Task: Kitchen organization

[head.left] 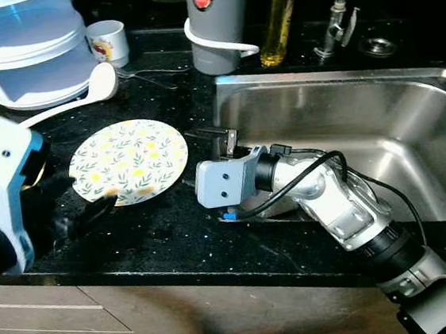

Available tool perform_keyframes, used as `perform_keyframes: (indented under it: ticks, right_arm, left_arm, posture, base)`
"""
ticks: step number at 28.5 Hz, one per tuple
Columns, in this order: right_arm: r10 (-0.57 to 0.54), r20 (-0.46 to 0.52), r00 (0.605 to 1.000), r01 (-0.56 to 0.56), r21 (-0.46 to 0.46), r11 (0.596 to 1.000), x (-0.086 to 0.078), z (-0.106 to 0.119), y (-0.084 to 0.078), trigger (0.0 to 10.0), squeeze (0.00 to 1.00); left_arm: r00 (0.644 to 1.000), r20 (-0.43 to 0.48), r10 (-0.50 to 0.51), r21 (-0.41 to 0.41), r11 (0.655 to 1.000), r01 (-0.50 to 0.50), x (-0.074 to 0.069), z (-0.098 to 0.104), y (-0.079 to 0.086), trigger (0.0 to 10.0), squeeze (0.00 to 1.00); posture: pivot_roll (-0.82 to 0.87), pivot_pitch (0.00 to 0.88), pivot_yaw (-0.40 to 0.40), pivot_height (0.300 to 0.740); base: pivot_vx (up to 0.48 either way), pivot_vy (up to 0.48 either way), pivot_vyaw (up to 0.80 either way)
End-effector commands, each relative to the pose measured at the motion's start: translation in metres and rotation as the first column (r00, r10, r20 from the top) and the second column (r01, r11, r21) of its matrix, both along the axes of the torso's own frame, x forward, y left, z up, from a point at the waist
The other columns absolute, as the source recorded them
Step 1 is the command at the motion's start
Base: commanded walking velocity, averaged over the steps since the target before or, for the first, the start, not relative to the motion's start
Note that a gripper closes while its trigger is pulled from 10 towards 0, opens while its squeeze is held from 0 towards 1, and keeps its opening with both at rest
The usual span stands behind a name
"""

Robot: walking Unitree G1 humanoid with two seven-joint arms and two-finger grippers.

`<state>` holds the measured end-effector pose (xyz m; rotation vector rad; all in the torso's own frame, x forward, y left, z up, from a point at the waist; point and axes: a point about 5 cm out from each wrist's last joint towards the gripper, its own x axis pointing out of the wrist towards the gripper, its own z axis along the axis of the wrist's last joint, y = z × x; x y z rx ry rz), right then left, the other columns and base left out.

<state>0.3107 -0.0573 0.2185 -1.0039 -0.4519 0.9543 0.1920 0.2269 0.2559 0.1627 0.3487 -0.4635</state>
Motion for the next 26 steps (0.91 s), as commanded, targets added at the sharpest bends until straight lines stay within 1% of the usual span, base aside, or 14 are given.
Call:
perform_keyframes:
  ticks: [1,6,8,14,16,17,18,19,20,21,22,23,25,26]
  right_arm:
    - [0.002,0.024,1.0,-0.002,0.021,1.0,0.0,0.002,0.001,10.0,0.0]
    - [0.016,0.035,0.999,-0.018,0.044,0.999,-0.001,0.002,0.003,10.0,0.0]
    - [0.041,0.029,0.999,-0.043,0.044,0.998,-0.004,0.0,0.007,10.0,0.0]
    - [0.06,0.021,0.998,-0.061,0.042,0.997,-0.005,-0.002,0.01,10.0,0.0]
    - [0.041,-0.002,0.999,-0.04,0.098,0.994,-0.002,-0.001,0.01,10.0,0.0]
    - [0.041,-0.002,0.999,-0.04,0.098,0.994,-0.002,-0.001,0.01,10.0,0.0]
    - [0.025,-0.033,0.999,-0.02,0.159,0.987,0.0,0.002,0.01,10.0,0.0]
    - [0.025,-0.033,0.999,-0.02,0.159,0.987,0.0,0.002,0.01,10.0,0.0]
    - [0.007,-0.078,0.997,0.012,0.241,0.97,0.003,0.005,0.008,10.0,0.0]
    - [-0.007,-0.13,0.992,0.051,0.334,0.941,0.007,0.01,0.005,10.0,0.0]
    - [-0.007,-0.13,0.992,0.051,0.334,0.941,0.007,0.01,0.005,10.0,0.0]
    - [-0.016,-0.192,0.981,0.1,0.44,0.892,0.012,0.016,0.001,10.0,0.0]
    - [0.002,-0.293,0.956,0.18,0.59,0.787,0.019,0.025,-0.007,10.0,0.0]
    - [0.002,-0.293,0.956,0.18,0.59,0.787,0.019,0.025,-0.007,10.0,0.0]
  left_arm:
    - [0.999,-0.035,-0.026,-0.026,0.999,0.025,-0.004,-0.005,-0.004,10.0,0.0]
    - [0.998,-0.06,-0.037,-0.057,0.998,0.033,-0.005,-0.012,-0.008,10.0,0.0]
    - [0.997,-0.068,-0.037,-0.069,0.997,0.032,-0.005,-0.015,-0.01,10.0,0.0]
    - [0.997,-0.071,-0.02,-0.069,0.997,0.015,-0.004,-0.017,-0.009,10.0,0.0]
    - [0.999,-0.042,0.005,-0.063,0.998,-0.007,-0.002,-0.014,-0.008,10.0,0.0]
    - [0.999,-0.042,0.005,-0.063,0.998,-0.007,-0.002,-0.014,-0.008,10.0,0.0]
    - [1.0,-0.011,0.016,-0.052,0.999,-0.016,0.001,-0.012,-0.008,10.0,0.0]
    - [1.0,-0.011,0.016,-0.052,0.999,-0.016,0.001,-0.012,-0.008,10.0,0.0]
    - [0.999,0.036,0.022,-0.038,0.999,-0.021,0.004,-0.008,-0.009,10.0,0.0]
    - [0.995,0.094,0.023,-0.038,0.999,-0.019,0.009,-0.004,-0.012,10.0,0.0]
    - [0.995,0.094,0.023,-0.038,0.999,-0.019,0.009,-0.004,-0.012,10.0,0.0]
    - [0.988,0.149,0.024,-0.052,0.999,-0.016,0.013,0.0,-0.017,10.0,0.0]
    - [0.976,0.218,0.027,-0.1,0.995,-0.005,0.019,0.006,-0.026,10.0,0.0]
    - [0.976,0.218,0.027,-0.1,0.995,-0.005,0.019,0.006,-0.026,10.0,0.0]
  posture:
    - [0.11,0.078,-0.055,0.732]
    - [0.11,0.075,-0.057,0.732]
    - [0.11,0.072,-0.06,0.732]
    - [0.12,0.069,-0.061,0.732]
    - [0.12,0.068,-0.063,0.732]
    - [0.12,0.068,-0.063,0.732]
    - [0.12,0.068,-0.062,0.732]
    - [0.12,0.068,-0.062,0.732]
    - [0.11,0.069,-0.06,0.732]
    - [0.11,0.07,-0.059,0.732]
    - [0.11,0.07,-0.059,0.732]
    - [0.11,0.07,-0.058,0.732]
    - [0.11,0.071,-0.055,0.732]
    - [0.11,0.071,-0.055,0.732]
  base:
    - [0.0,0.0,0.0]
    - [0.0,0.0,0.0]
    - [0.0,0.0,0.0]
    - [0.0,0.0,0.0]
    - [0.0,0.0,0.0]
    - [0.0,0.0,0.0]
    - [0.0,0.0,0.0]
    - [0.0,0.0,0.0]
    - [0.0,0.0,0.0]
    - [0.0,0.0,0.0]
    - [0.0,0.0,0.0]
    - [0.0,0.0,0.0]
    - [0.0,0.0,0.0]
    - [0.0,0.0,0.0]
